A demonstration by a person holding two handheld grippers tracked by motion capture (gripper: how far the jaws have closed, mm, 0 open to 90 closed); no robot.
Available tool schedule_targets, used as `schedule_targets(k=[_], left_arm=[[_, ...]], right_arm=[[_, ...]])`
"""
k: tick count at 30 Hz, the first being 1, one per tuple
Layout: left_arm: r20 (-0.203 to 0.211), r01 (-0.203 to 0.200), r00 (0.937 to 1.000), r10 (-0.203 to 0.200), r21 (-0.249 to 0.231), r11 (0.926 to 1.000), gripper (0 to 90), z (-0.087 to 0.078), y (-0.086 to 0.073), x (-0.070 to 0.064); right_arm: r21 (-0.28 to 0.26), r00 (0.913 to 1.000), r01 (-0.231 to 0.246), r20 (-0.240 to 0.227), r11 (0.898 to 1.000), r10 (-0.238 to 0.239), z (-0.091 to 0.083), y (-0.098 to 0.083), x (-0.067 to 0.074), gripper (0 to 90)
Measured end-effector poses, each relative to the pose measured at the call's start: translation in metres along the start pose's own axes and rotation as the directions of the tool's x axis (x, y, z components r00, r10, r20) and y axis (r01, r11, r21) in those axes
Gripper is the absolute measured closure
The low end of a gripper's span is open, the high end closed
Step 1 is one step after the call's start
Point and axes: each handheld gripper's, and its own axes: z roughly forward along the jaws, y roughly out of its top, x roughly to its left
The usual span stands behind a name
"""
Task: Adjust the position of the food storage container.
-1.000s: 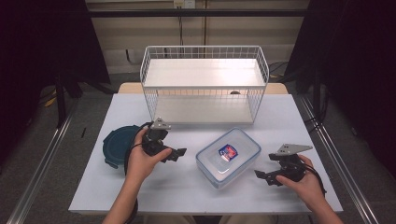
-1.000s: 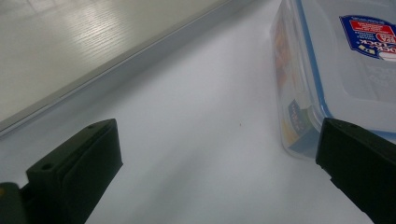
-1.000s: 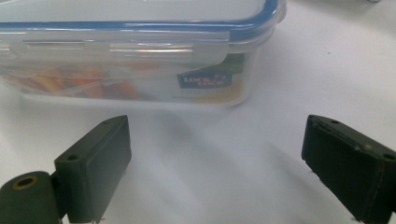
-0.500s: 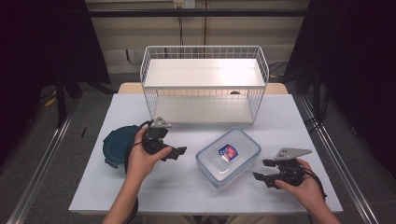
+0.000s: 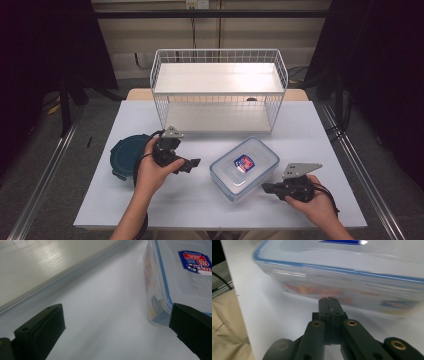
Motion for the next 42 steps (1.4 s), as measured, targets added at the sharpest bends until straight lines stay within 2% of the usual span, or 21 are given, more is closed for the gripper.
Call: schedule_targets(k=[1,3,4,6,7,10,11,13,14,20,30,33,36,42], left_arm=[[0.0,-0.004,1.0,0.004,-0.001,1.0,0.0,-0.001,-0.001,0.0],[0.0,0.006,1.0,-0.006,-0.008,1.0,0.0,-0.002,-0.001,0.0],[-0.007,-0.002,1.0,0.002,-0.001,1.0,0.0,-0.003,-0.001,0.001],[-0.007,0.016,0.9998,-0.016,-0.016,0.9997,0.0,-0.004,-0.003,0.002],[-0.005,0.015,0.9999,-0.015,-0.005,0.9999,0.0,-0.005,-0.003,0.002],[-0.008,0.017,0.9998,-0.017,-0.011,0.9998,0.0,-0.004,-0.004,0.002],[-0.005,0.009,1.0,-0.009,0.005,1.0,0.0,-0.004,-0.004,0.003],[-0.001,0.024,0.9997,-0.024,-0.004,0.9997,0.0,-0.002,-0.005,0.002],[0.001,0.014,0.9999,-0.014,0.003,0.9999,0.0,-0.002,-0.005,0.002],[0.006,0.016,0.9999,-0.016,0.0,0.9999,0.0,-0.003,-0.004,0.002],[0.006,0.023,0.9997,-0.023,-0.001,0.9997,0.0,-0.001,-0.004,0.002],[0.008,0.024,0.9997,-0.024,0.0,0.9997,0.0,-0.001,-0.004,0.002],[0.011,0.042,0.9991,-0.041,-0.011,0.9991,0.0,-0.001,-0.005,0.002],[0.016,0.042,0.999,-0.042,-0.001,0.9991,0.0,-0.001,-0.005,0.002]], right_arm=[[0.006,0.9999,0.005,-0.015,1.0,-0.005,0.002,0.001,0.002,90.0],[0.007,0.9997,0.016,-0.017,1.0,-0.016,0.004,0.002,0.004,90.0],[0.015,0.9987,0.038,-0.033,0.999,-0.037,0.009,0.004,0.008,90.0],[0.021,0.9978,0.051,-0.044,0.998,-0.05,0.012,0.006,0.012,90.0],[0.021,0.9972,0.059,-0.048,0.998,-0.057,0.013,0.007,0.013,90.0],[0.021,0.9963,0.06,-0.064,0.998,-0.058,0.015,0.009,0.017,90.0],[0.021,0.9963,0.06,-0.064,0.998,-0.058,0.015,0.009,0.017,90.0],[0.02,0.9952,0.065,-0.075,0.998,-0.063,0.018,0.01,0.017,90.0],[0.017,0.9949,0.065,-0.078,0.998,-0.064,0.019,0.01,0.018,90.0],[0.009,0.9927,0.075,-0.095,0.997,-0.073,0.021,0.012,0.022,90.0],[-0.01,0.9917,0.091,-0.091,0.996,-0.091,0.024,0.012,0.024,90.0],[-0.013,0.9926,0.081,-0.09,0.997,-0.082,0.026,0.013,0.025,90.0],[-0.016,0.9932,0.077,-0.087,0.997,-0.078,0.028,0.014,0.026,90.0],[-0.021,0.993,0.093,-0.07,0.995,-0.095,0.034,0.018,0.028,90.0]])
